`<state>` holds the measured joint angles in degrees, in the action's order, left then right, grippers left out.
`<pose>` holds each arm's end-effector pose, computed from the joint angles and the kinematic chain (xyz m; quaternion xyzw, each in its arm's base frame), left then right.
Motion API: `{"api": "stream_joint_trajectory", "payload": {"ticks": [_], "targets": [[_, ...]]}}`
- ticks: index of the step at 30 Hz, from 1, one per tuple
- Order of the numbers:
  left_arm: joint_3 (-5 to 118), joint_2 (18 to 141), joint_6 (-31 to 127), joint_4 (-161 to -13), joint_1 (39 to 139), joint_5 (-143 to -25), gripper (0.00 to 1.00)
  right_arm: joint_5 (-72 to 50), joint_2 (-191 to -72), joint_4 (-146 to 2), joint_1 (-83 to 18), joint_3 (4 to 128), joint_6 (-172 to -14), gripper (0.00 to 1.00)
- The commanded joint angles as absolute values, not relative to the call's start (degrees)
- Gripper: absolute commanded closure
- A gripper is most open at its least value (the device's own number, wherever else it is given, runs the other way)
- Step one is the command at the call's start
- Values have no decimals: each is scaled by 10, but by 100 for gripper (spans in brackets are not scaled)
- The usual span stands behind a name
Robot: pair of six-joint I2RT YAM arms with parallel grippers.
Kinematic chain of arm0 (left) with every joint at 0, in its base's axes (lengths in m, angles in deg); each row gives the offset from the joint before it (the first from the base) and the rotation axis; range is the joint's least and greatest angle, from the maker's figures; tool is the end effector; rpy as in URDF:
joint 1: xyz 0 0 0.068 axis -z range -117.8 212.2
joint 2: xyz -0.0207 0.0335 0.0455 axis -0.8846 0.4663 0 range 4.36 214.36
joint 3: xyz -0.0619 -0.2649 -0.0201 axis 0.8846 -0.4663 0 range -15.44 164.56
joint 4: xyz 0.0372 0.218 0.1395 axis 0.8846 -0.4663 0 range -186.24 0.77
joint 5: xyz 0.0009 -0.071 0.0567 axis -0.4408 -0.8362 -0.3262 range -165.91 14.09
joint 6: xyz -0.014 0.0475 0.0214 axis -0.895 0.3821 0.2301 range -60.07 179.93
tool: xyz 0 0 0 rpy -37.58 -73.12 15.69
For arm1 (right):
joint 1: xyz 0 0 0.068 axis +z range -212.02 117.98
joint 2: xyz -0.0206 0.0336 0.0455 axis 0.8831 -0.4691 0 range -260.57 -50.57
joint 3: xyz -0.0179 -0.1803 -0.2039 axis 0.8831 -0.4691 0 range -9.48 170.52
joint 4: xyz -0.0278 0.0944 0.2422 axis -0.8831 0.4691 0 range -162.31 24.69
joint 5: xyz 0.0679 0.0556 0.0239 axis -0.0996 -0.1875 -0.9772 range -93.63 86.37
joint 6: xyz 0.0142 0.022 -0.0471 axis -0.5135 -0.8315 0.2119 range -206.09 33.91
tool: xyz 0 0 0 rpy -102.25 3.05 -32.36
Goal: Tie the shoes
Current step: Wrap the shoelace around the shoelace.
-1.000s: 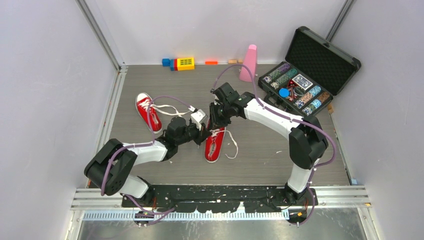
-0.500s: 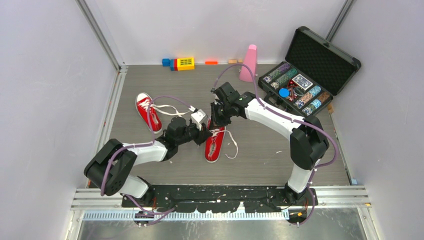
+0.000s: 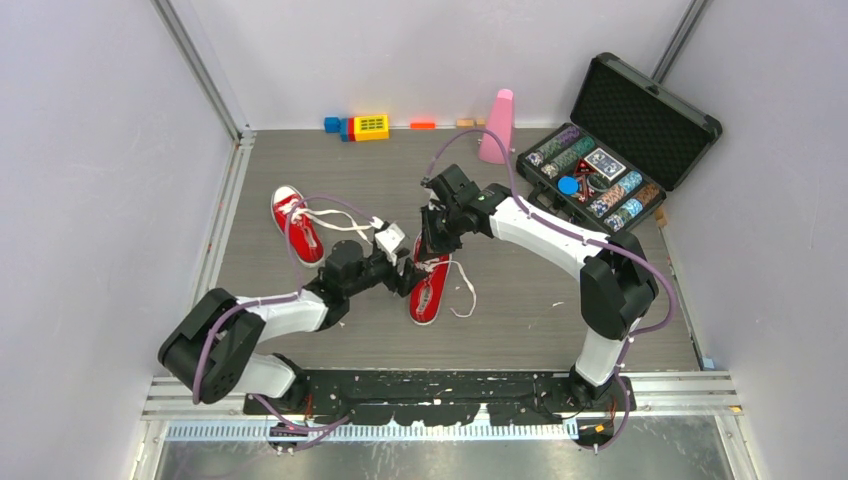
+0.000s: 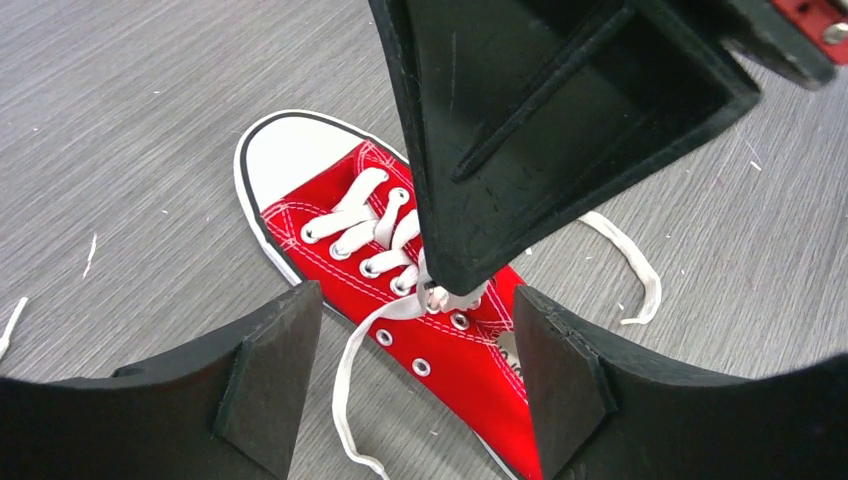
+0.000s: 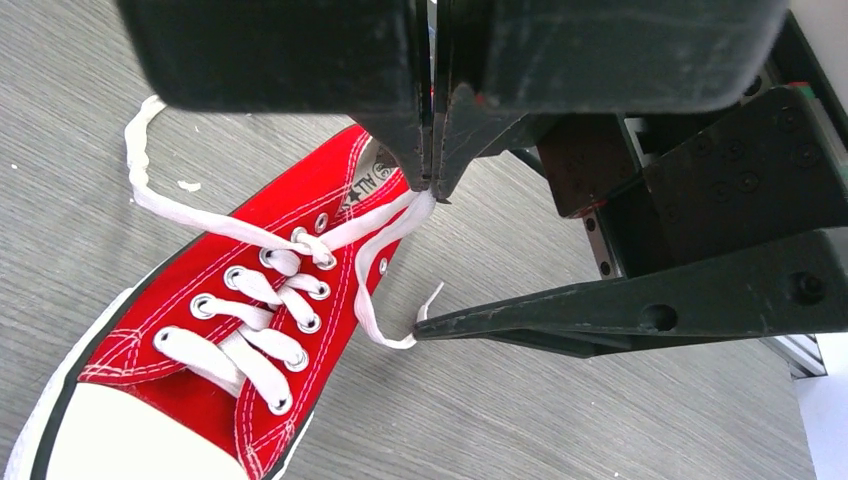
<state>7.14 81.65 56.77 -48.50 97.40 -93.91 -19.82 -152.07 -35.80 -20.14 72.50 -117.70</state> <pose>0.2037 -0.1571 0.1796 0.3073 0.7214 -0.3162 0.5340 0.2792 0.2639 0.2572 -0.1257 0.9394 0.2809 0.1512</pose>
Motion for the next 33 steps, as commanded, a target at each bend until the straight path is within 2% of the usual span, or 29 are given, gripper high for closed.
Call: {"api": "stream_joint_trajectory", "payload": {"ticks": [1,6,9,14,16,19,22,27,31,33], "targets": [[108,847,597,-449,970,-980,31,-213,-1501,-337,-201,752,-1167,100],[143,886,597,-469,970,-991,46,-214,-1503,-333,-201,755,-1164,100],[139,886,597,-456,969,-991,52,-213,-1505,-333,-201,755,-1163,100],[137,878,597,-465,968,-986,67,-211,-1504,-333,-201,755,-1162,100],[137,874,588,-475,968,-979,67,-210,-1504,-334,-203,756,-1162,100],[135,866,570,-482,968,-964,57,-207,-1504,-334,-204,756,-1162,100],[134,858,563,-497,968,-957,56,-207,-1507,-334,-205,757,-1163,100],[124,850,557,-490,968,-955,66,-207,-1508,-334,-205,756,-1165,100],[120,850,559,-487,968,-962,68,-208,-1508,-333,-205,757,-1166,100],[122,853,564,-487,968,-967,73,-207,-1508,-333,-205,757,-1166,100]]}}
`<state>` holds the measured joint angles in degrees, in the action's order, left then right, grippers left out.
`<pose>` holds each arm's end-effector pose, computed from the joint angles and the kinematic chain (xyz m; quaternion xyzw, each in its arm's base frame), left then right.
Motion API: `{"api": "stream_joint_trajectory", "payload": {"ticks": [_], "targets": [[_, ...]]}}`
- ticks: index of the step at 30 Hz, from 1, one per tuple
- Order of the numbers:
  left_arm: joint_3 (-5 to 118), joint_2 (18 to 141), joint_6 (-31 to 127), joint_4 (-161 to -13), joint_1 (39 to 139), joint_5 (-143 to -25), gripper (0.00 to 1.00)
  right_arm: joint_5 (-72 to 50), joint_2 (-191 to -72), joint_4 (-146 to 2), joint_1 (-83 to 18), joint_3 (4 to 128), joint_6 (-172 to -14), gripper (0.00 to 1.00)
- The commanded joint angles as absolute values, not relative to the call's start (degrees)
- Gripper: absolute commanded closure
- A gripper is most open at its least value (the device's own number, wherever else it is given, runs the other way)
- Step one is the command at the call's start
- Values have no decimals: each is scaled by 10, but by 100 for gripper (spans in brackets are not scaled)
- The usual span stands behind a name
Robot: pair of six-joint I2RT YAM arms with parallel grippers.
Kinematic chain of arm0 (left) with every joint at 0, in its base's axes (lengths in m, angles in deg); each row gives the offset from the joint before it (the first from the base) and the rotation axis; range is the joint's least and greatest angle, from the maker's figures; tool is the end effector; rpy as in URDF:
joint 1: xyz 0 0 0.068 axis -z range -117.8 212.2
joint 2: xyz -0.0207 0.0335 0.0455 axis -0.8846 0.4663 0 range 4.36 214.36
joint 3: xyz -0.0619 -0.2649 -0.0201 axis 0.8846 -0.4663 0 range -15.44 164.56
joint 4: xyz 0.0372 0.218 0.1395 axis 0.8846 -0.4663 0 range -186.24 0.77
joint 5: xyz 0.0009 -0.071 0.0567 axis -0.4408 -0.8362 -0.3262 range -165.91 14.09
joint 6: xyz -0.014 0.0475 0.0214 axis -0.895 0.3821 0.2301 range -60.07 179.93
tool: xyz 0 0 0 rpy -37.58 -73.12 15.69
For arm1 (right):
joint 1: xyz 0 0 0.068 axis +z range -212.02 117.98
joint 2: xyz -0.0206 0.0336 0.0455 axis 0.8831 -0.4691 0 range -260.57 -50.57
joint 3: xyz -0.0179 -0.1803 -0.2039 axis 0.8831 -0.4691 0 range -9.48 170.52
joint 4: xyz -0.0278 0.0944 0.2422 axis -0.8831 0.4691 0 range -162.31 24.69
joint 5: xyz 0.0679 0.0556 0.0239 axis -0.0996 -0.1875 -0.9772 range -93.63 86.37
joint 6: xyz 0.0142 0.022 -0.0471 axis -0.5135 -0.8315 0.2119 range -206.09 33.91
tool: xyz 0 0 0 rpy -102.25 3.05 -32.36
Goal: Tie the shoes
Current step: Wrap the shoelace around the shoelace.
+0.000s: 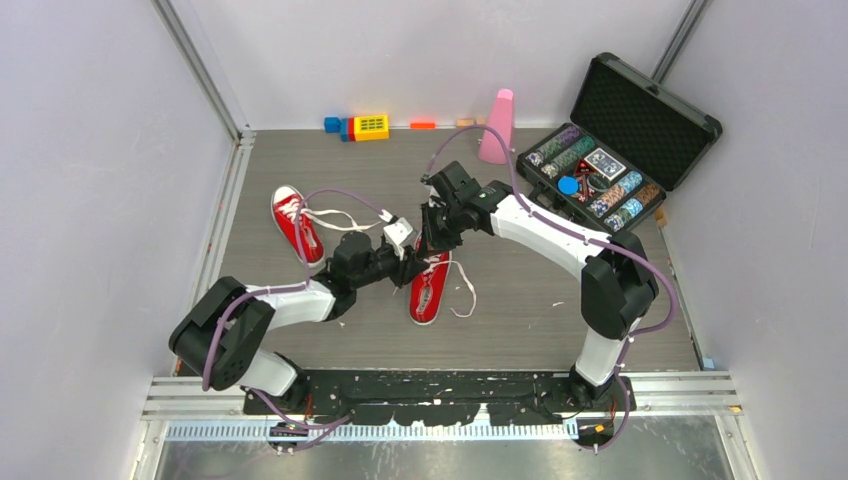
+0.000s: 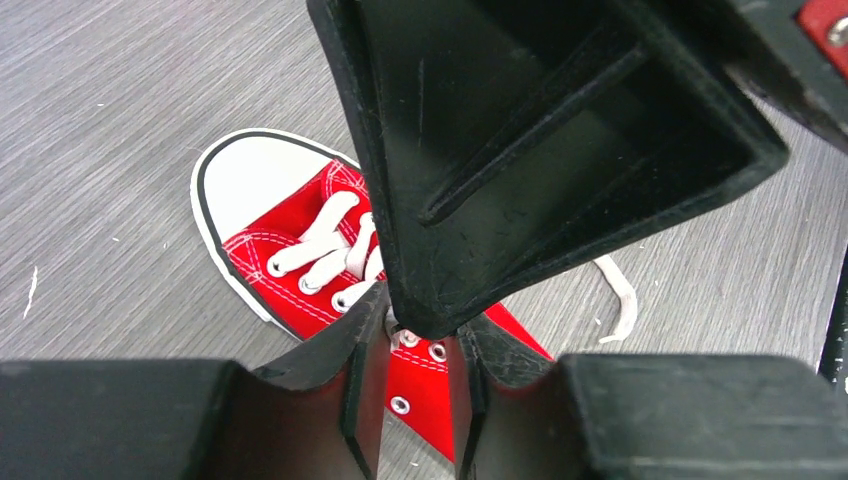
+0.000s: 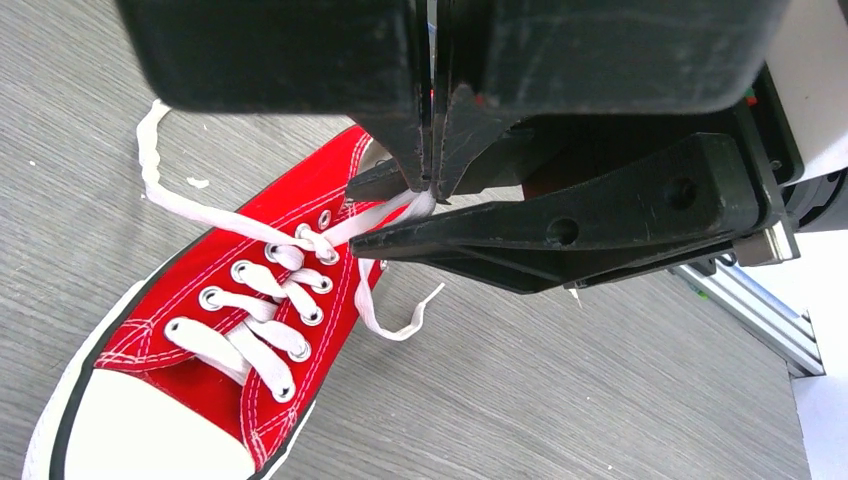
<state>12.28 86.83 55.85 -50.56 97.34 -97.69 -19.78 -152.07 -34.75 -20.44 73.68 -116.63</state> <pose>0.2203 -0.1711 0.1801 0.3195 0.7256 -0.3403 0.5056 0.2811 0.2629 0.2625 -0.1321 0.9382 0.2794 0.1557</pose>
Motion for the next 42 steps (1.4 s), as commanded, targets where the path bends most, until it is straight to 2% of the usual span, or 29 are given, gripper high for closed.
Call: {"api": "stream_joint_trajectory", "payload": {"ticks": [1,4,6,7,10,15,17,19,20,22,23,24,27,28,32,37,42], "targets": [[124,854,564,-490,968,-965,76,-206,-1508,-333,-205,757,-1166,100],[128,853,562,-504,968,-964,76,-202,-1508,-334,-205,755,-1167,100],[126,852,560,-505,968,-964,62,-201,-1508,-334,-205,756,-1168,100],[123,852,560,-503,968,-964,60,-201,-1508,-333,-205,756,-1168,100],[115,848,559,-495,968,-955,60,-201,-1508,-333,-205,757,-1168,100],[114,852,560,-493,968,-954,67,-199,-1508,-334,-205,755,-1167,100],[112,853,558,-493,968,-954,61,-197,-1507,-334,-205,755,-1167,100],[106,852,557,-485,968,-958,59,-198,-1508,-334,-205,756,-1167,100],[103,851,556,-477,968,-959,63,-198,-1507,-334,-205,756,-1167,100],[97,849,558,-465,968,-965,76,-199,-1507,-334,-205,756,-1167,100],[96,847,561,-464,968,-971,79,-199,-1507,-333,-205,756,-1167,100],[97,846,562,-464,968,-974,77,-199,-1507,-333,-205,756,-1167,100],[93,840,563,-460,968,-983,63,-199,-1509,-334,-205,755,-1167,100],[90,836,565,-452,968,-986,61,-199,-1509,-333,-205,755,-1167,100],[49,827,576,-378,968,-988,63,-199,-1508,-334,-205,756,-1167,100],[30,833,577,-328,962,-984,60,-201,-1507,-334,-205,756,-1168,100],[-1,884,583,-193,956,-990,55,-203,-1508,-334,-205,755,-1168,100]]}}
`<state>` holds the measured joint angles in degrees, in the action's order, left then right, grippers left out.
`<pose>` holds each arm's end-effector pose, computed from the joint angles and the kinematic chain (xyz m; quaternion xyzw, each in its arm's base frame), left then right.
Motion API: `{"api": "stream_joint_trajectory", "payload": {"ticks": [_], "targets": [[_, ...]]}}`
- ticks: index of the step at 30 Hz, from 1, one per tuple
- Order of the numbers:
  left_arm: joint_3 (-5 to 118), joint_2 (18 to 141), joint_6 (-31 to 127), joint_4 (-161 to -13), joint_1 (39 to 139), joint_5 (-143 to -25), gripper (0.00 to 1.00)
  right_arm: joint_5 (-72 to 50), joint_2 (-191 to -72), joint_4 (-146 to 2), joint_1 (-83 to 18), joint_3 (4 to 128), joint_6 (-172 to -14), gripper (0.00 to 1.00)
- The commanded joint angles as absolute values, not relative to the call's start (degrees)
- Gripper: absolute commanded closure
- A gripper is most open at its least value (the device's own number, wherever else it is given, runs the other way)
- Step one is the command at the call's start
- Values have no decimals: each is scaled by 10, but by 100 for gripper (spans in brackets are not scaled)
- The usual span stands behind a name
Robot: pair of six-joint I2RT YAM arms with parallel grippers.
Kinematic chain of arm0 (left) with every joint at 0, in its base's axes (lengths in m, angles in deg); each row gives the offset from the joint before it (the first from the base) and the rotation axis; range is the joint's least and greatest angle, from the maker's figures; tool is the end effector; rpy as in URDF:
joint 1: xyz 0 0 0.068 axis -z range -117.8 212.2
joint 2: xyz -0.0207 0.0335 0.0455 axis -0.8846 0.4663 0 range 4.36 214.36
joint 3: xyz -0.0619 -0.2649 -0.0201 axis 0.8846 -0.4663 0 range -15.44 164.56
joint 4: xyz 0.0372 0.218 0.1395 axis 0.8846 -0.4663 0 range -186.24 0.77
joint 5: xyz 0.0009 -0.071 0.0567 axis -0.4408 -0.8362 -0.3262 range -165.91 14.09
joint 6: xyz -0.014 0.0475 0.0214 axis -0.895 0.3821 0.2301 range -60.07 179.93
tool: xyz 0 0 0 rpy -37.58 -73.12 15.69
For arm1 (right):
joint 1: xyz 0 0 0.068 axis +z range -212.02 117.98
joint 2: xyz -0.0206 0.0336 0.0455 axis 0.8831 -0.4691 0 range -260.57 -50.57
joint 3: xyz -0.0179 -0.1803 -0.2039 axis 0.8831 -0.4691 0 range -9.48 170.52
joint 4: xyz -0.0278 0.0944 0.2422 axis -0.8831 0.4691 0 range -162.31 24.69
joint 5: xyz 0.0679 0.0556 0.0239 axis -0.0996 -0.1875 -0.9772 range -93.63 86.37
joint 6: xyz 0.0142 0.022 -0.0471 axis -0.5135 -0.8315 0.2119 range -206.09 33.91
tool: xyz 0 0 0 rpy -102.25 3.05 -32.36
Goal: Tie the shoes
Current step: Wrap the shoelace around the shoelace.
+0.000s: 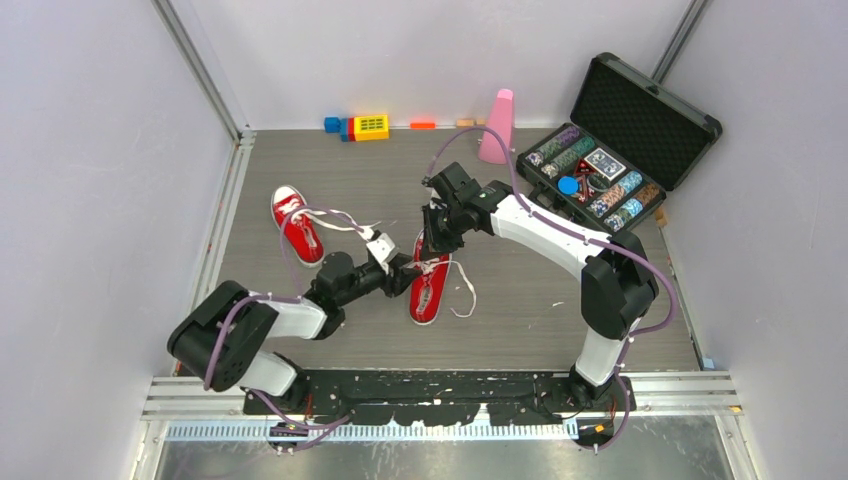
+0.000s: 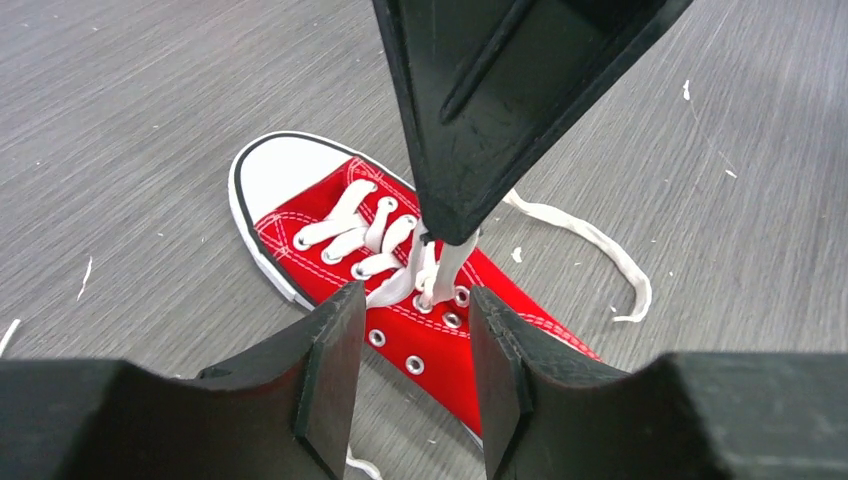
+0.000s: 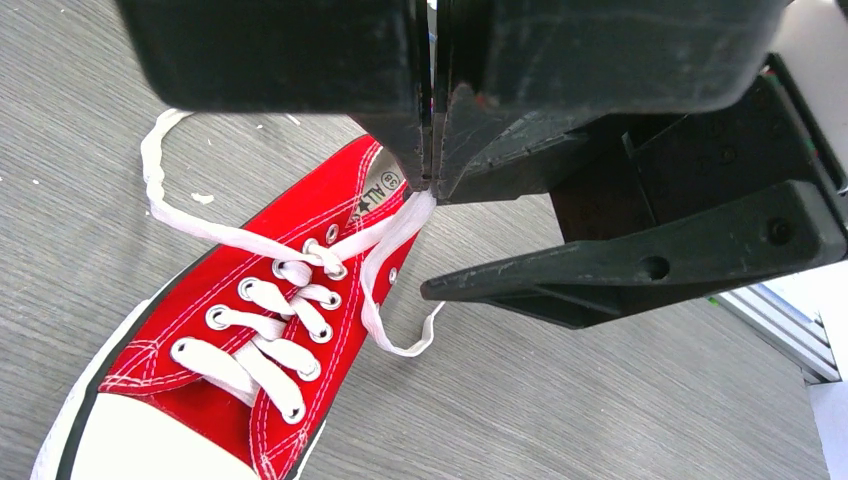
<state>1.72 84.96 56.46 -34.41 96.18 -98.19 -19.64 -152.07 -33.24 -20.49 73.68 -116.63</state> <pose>0.1963 -0.1485 0.1655 0.3172 0.6846 -0.3441 0.5588 0.2796 0.2610 0.2609 -0.1299 0.9424 0.2715 0.1461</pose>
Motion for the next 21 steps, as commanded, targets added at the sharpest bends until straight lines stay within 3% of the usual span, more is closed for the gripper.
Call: {"api": "stream_joint_trajectory", "payload": {"ticks": [1,7,15,21], "targets": [[1,893,580,-186,953,-999,54,-203,-1508,-333,-205,755,-1169,100],[15,941,575,-140,946,-1025,52,-204,-1508,-333,-205,759,-1170,100],[26,949,576,-139,939,-1049,61,-206,-1510,-334,-206,761,-1169,100],[40,959,576,-148,938,-1054,59,-207,-1509,-334,-206,759,-1168,100]]}}
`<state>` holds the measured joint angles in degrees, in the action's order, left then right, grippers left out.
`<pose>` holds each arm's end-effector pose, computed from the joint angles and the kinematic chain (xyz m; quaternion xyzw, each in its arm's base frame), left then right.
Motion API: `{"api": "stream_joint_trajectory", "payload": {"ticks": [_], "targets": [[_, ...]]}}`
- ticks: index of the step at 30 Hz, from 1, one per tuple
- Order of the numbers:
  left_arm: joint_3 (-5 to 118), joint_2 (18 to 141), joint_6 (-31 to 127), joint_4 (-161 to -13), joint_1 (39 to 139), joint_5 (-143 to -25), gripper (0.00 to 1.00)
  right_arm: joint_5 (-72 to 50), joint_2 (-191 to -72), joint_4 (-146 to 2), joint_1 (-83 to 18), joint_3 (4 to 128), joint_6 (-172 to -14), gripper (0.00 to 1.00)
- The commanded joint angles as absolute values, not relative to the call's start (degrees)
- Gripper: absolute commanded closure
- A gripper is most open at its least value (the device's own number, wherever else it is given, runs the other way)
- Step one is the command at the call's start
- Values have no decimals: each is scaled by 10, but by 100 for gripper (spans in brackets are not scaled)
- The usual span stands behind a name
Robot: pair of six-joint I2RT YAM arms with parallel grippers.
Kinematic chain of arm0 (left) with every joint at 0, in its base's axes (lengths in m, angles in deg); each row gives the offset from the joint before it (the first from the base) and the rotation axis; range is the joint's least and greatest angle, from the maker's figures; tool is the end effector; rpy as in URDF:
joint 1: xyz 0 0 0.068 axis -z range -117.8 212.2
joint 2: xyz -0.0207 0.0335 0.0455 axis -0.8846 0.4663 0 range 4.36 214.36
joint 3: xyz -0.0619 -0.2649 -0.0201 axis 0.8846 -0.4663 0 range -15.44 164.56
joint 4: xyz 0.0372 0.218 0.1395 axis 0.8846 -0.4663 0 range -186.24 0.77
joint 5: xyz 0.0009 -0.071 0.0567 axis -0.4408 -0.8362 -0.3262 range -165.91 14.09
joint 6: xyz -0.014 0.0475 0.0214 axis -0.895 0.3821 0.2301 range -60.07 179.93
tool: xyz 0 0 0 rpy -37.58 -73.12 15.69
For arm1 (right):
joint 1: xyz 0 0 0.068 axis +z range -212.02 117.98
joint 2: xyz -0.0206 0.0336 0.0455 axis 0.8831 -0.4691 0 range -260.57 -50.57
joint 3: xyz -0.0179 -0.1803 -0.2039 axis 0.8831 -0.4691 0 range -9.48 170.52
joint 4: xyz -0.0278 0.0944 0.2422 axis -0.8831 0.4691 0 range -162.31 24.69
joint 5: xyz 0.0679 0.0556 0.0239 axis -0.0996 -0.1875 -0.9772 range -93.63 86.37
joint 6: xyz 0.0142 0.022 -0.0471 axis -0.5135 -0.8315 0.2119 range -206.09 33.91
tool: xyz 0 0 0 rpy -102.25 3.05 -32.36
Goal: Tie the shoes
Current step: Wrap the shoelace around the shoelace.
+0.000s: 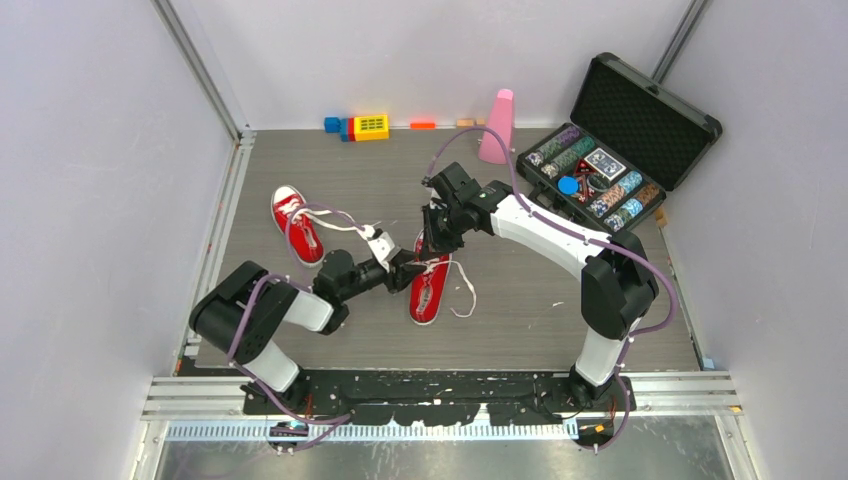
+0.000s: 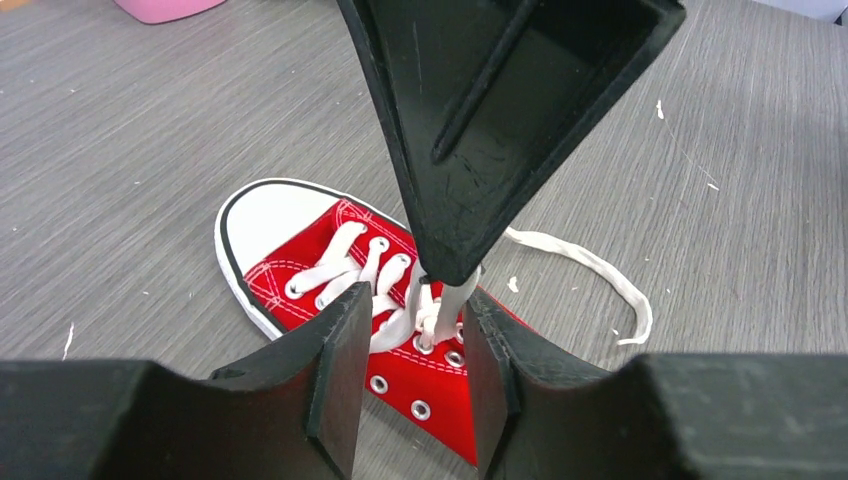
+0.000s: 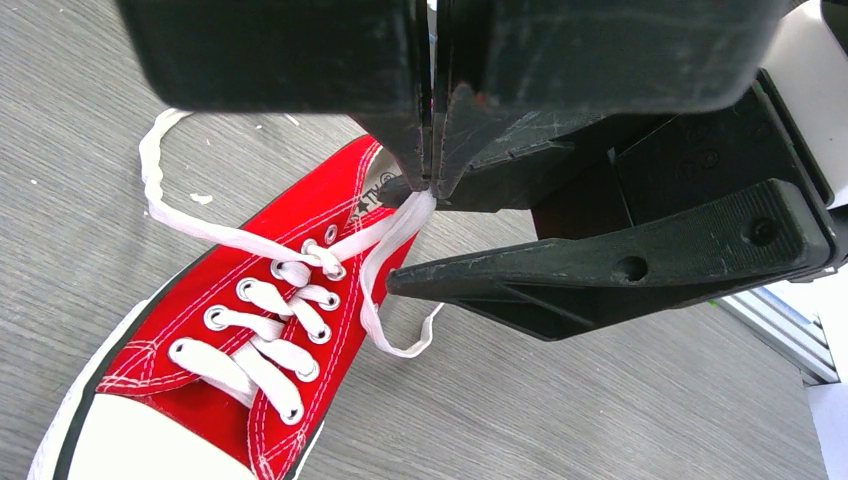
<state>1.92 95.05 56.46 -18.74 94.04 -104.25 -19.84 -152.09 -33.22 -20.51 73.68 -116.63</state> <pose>0.2087 -0.1494 0.1547 0.3357 0.6396 -0.3717 0.5832 0.2796 0.2610 0.2608 -0.1302 0.9422 0.2726 0.1448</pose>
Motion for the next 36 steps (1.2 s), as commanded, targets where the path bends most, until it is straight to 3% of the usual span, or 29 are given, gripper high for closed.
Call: {"api": "stream_joint_trajectory", "payload": {"ticks": [1,7,15,18,22,30,34,36], "targets": [[42,961,576,-149,937,-1055,58,-207,-1509,-334,-207,758,-1168,100],[50,972,578,-148,935,-1062,59,-211,-1508,-333,-208,758,-1167,100],[63,985,565,-148,924,-1090,100,-211,-1507,-334,-211,755,-1164,100],[63,972,563,-164,921,-1095,100,-206,-1505,-333,-213,755,-1164,98],[68,954,567,-219,921,-1097,100,-184,-1487,-334,-217,751,-1160,73],[68,955,527,-230,922,-1088,100,-122,-1403,-385,-251,651,-1179,58],[69,952,492,-232,922,-1066,100,-125,-1342,-484,-283,550,-1265,38],[73,939,480,-260,922,-1046,100,-114,-1318,-543,-284,499,-1316,34]]}}
